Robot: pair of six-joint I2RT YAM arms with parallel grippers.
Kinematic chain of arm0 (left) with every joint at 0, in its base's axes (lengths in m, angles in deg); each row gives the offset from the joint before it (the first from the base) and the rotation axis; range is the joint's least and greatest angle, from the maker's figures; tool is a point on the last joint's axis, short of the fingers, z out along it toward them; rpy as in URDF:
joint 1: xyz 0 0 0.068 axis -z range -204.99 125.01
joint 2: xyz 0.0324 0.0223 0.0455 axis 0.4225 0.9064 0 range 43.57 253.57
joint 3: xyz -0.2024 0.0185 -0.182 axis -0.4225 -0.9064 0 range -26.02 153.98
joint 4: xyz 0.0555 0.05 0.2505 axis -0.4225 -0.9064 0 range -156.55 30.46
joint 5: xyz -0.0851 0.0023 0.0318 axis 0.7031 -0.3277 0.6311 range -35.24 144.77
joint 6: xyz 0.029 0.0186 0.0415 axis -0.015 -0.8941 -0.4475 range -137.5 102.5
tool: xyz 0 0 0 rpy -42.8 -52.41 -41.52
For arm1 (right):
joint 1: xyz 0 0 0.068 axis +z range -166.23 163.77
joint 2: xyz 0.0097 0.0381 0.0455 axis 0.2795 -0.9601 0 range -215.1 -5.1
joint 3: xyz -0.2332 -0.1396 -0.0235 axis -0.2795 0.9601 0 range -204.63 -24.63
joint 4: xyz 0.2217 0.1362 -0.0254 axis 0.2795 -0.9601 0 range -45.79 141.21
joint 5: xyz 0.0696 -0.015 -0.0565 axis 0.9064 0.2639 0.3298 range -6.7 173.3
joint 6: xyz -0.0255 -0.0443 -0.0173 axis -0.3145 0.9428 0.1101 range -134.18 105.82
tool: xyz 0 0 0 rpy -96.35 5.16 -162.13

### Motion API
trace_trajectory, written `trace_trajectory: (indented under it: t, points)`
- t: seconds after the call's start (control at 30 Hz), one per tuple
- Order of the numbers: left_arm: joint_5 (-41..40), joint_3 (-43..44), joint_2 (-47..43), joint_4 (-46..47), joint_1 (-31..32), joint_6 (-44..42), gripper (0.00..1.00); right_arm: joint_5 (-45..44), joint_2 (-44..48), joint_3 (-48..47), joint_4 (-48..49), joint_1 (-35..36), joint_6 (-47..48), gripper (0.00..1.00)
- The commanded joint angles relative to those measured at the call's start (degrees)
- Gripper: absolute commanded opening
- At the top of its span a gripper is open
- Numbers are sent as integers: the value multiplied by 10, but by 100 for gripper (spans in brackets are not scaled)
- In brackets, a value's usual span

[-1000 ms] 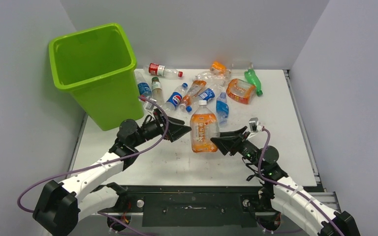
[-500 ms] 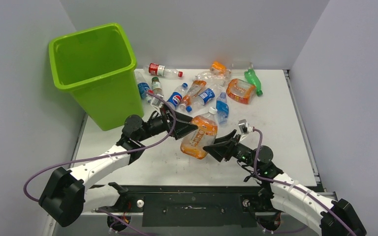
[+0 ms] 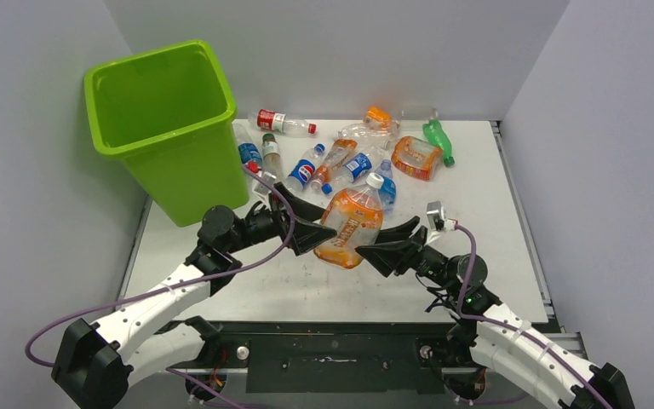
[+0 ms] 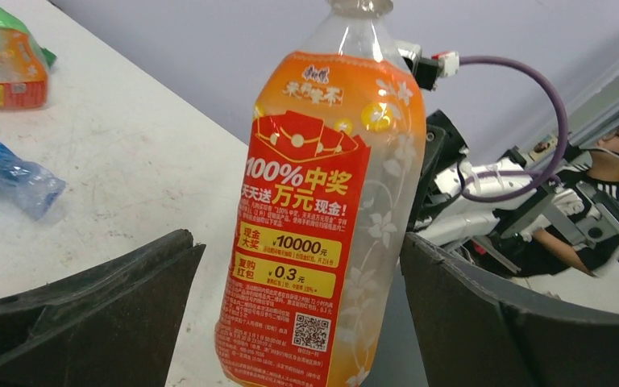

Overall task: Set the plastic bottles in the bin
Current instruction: Place the plastic bottle in the trash bin.

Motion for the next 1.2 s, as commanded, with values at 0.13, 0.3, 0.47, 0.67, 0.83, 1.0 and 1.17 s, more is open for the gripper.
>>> trace_trajectory:
  t: [0.13,0.3,0.47,0.67,0.83,1.0,1.17]
  points:
    - [90,20,22,17,37,-12,96,67,-50,-53,60,16,-2,19]
    - [69,26,16,11,46,-24,65,59,-43,-77,-1,28,27,25]
    - [40,2,8,81,46,16,46,39,-27,-81,-27,32,30,53]
    - [28,-1,17,139,47,66,43,34,-48,-77,-14,49,19,84]
    - [23,2,22,143,57,69,41,5,-69,-69,32,65,2,86]
    - [17,2,30,132,77,53,41,-11,-111,-66,116,74,-29,85]
    - [14,4,29,128,87,44,47,-12,-145,-86,115,89,-10,54]
